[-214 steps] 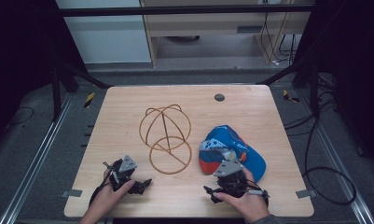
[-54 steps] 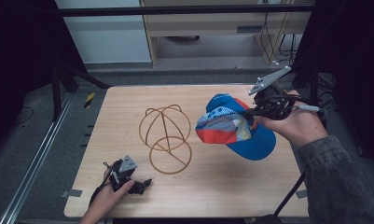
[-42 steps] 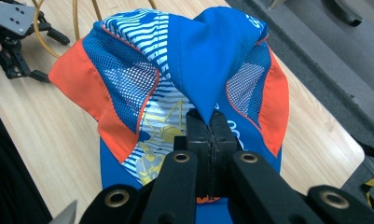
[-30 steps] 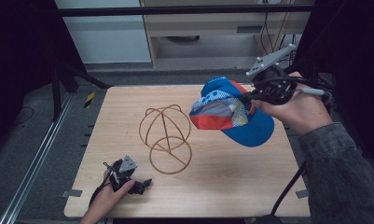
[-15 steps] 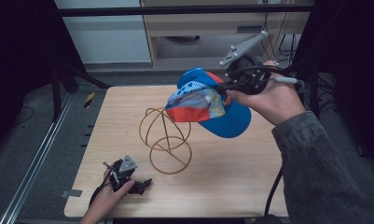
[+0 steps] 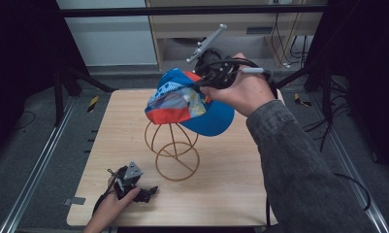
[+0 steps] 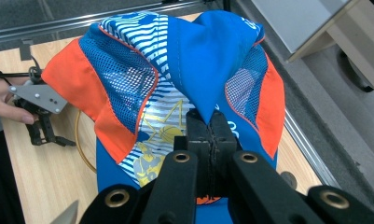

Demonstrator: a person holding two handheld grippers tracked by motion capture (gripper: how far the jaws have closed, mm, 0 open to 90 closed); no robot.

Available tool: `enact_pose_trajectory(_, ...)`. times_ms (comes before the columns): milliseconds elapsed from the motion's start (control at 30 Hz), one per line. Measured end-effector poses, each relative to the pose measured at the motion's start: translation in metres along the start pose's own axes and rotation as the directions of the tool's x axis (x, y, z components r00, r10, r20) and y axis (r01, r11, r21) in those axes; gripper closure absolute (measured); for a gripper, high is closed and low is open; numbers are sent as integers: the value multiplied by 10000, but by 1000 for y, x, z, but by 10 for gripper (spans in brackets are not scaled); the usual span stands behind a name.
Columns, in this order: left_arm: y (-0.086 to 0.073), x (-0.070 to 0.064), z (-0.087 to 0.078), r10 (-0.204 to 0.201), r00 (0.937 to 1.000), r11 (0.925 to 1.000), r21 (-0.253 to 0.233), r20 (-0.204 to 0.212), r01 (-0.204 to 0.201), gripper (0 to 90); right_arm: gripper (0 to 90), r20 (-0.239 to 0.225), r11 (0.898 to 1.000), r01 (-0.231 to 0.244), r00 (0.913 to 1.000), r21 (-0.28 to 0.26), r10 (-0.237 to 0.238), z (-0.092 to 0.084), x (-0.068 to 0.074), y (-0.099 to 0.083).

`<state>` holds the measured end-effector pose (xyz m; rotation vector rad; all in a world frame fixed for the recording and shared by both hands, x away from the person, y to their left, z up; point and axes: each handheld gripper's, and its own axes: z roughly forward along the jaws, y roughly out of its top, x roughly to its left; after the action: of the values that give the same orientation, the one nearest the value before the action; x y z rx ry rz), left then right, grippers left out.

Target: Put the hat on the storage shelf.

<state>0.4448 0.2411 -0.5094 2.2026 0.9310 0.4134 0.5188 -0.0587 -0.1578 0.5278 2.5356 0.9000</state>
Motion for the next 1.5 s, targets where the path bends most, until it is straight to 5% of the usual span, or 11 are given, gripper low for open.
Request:
enact_pose_trajectory(667, 0, 0, 0, -21, 10000, 10000, 8, 5, 21, 0, 900, -804, 9986, 485, 9957, 221, -466, 46, 22, 29)
enact_pose_trajectory(1000, 0, 0, 0, -4, 10000, 10000, 6, 8, 4, 0, 900, -1191, 9948, 753, 9906, 680, -668, 79, 37, 27)
enact_pose_trajectory(1500, 0, 0, 0, -24, 10000, 10000, -8, 17, 24, 0, 900, -1329, 9907, 1008, 9872, 910, -882, 93, 48, 25)
